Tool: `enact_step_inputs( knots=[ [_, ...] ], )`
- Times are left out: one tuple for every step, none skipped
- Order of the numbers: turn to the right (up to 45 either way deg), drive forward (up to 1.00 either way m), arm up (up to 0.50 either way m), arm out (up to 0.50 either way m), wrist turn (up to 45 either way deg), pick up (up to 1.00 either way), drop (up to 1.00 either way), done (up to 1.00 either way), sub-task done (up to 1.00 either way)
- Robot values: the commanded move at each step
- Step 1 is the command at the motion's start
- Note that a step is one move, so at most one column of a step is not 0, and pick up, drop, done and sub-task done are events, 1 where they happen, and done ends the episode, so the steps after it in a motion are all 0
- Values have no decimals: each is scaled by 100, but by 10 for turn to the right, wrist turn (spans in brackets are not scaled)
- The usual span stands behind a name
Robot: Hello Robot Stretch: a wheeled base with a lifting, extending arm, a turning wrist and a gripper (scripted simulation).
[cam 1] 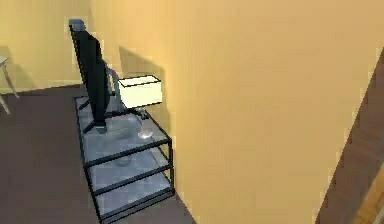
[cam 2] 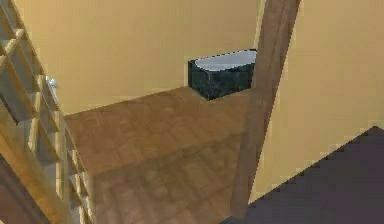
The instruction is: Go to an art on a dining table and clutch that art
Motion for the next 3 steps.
enact_step_inputs(
  knots=[
    [-450, 0, 0, 0, 0, 0, 0, 0, 0],
    [-150, 0, 0, 0, 0, 0, 0, 0, 0],
    [0, 100, 0, 0, 0, 0, 0, 0, 0]
  ],
)
